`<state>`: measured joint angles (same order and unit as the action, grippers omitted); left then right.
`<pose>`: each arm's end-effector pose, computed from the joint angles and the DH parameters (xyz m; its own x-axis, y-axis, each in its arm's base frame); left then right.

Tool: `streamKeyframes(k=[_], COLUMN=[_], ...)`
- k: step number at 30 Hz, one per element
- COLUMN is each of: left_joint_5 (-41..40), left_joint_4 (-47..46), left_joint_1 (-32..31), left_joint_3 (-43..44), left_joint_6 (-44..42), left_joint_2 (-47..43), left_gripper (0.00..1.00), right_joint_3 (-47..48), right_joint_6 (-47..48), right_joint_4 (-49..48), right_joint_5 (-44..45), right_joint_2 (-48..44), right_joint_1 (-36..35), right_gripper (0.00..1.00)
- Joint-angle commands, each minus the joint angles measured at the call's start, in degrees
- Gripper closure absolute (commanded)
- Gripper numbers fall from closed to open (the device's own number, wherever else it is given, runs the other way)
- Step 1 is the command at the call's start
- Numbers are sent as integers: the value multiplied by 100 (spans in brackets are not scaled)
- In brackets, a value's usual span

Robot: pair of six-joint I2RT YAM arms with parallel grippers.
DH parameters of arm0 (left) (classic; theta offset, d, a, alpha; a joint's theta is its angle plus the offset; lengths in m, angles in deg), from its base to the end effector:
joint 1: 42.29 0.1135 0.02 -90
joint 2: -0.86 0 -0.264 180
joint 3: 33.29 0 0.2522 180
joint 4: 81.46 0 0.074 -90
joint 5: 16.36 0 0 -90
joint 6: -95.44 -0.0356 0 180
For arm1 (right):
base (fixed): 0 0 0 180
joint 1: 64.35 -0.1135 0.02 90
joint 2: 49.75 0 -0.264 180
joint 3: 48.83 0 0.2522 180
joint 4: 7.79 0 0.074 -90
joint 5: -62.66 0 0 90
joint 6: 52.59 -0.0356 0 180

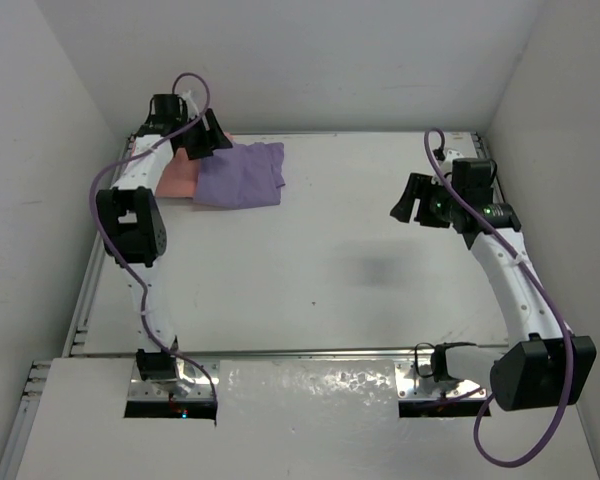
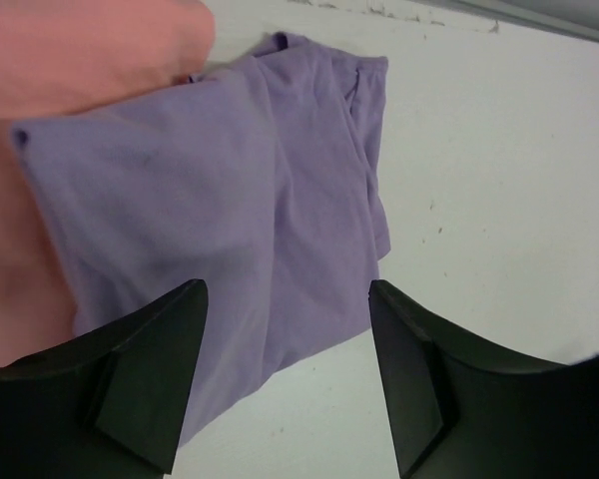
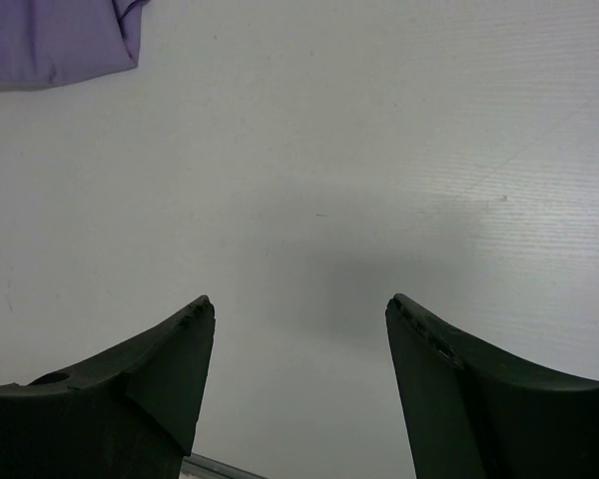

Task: Fold and stack the t-shirts
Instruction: Put the neatly folded tshirt into the corner of the board with the left arm

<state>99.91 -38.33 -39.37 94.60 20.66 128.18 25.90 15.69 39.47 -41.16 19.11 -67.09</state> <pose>0.5104 0.0103 0.2543 -0.7253 -0.2727 -0.6321 0.0928 0.8711 -0.4822 0.2564 0.0208 0.3137 -0.6970 0.3264 -0.6385 0.0350 0.9048 0.4244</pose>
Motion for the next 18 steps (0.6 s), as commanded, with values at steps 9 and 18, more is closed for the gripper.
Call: streamKeyframes(k=[9,18], left_joint_5=[-886,-640], left_joint_4=[614,747], left_joint_1=[402,411], left_joint_3=[-57,-338], left_joint_6=[-845,-1065], left_joint_2=[-842,-446], left_gripper=[33,33], right_joint_3=[38,398], right_joint_6=[106,80], right_joint_4=[-247,-177], right_joint_5=[-94,-129], right_joint_2=[119,356], right_joint_1=[-16,-16], right_gripper=[31,31])
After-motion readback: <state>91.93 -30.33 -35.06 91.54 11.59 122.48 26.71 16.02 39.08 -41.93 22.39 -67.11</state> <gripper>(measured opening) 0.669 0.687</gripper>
